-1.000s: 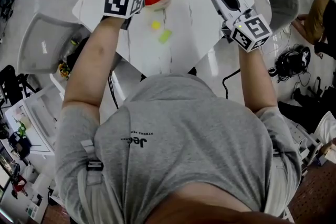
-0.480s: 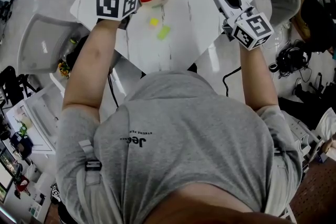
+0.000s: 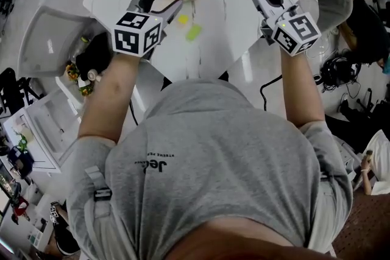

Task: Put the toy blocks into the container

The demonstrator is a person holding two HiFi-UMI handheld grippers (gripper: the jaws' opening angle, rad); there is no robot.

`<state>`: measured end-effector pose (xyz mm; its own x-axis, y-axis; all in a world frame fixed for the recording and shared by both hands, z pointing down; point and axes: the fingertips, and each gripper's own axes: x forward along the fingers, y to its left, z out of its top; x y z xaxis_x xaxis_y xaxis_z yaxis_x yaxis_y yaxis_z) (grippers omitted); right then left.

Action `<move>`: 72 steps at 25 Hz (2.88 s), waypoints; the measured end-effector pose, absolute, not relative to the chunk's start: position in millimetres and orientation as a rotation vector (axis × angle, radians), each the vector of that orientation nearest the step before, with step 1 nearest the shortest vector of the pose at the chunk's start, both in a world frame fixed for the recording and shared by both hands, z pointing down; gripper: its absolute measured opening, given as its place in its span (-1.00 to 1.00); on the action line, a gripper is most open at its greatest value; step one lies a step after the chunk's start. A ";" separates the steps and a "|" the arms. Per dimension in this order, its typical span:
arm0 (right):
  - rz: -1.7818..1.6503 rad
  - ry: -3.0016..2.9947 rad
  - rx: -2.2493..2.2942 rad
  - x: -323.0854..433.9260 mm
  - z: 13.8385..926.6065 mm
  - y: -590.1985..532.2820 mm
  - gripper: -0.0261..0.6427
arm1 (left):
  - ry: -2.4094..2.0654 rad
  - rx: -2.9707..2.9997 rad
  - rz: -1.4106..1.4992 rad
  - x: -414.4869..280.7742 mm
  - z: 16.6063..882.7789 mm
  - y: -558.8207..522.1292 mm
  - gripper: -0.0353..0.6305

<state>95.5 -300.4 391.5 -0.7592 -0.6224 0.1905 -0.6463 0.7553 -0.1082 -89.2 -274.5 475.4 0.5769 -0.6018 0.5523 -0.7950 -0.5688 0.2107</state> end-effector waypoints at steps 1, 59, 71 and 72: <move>0.254 -2.809 1.019 94.5 392.4 -300.9 -0.91 | -1.116 2.363 0.602 -88.9 482.1 -269.7 0.05; 0.268 -2.840 1.011 86.2 392.1 -300.1 -0.91 | -1.173 2.352 0.635 -89.3 431.3 -321.2 -0.29; 0.265 -2.824 1.048 101.5 391.6 -307.7 -0.91 | -1.189 2.333 0.719 -78.2 454.9 -373.9 -0.29; 0.266 -2.823 1.051 103.1 391.9 -308.7 -0.91 | -1.197 2.329 0.721 -78.3 457.7 -378.0 -0.28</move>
<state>103.1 -308.7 391.9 -0.7522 -0.6365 0.1706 -0.6572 0.7437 -0.1228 -78.3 -378.0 457.7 0.4943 -0.6124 0.6169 -0.8316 -0.5398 0.1305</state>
